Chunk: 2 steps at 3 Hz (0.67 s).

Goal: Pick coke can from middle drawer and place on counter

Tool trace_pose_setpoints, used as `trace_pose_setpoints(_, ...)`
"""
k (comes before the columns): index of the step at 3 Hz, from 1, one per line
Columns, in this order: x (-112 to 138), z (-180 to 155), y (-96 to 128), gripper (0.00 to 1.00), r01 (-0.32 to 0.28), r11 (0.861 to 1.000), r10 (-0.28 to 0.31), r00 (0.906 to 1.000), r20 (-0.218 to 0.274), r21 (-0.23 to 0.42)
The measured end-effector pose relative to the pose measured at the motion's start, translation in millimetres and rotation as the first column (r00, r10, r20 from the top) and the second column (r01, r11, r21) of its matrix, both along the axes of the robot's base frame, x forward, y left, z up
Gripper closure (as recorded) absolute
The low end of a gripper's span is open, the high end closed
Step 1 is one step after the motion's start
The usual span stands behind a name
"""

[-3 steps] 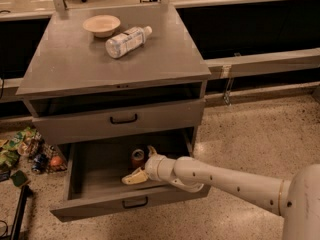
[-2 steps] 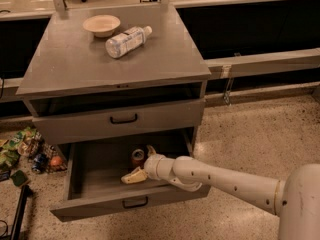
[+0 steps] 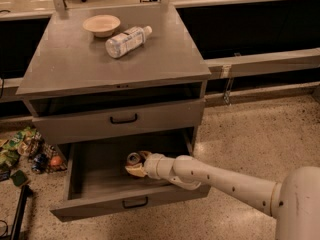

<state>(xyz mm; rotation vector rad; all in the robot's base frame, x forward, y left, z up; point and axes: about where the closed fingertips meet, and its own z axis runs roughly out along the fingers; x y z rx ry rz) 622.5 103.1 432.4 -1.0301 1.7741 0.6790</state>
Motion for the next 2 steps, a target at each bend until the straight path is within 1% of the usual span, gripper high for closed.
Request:
trace_pose_setpoints(1, -3.4, 13.2, -6.0, 0.80, 0.000, 1.000, 0.000, 0.9998, 0.018, 0.008)
trace_pose_setpoints(2, -14.7, 51.3, -28.8, 1.00, 0.027, 1.000, -0.027, 0.9986, 0.045, 0.014)
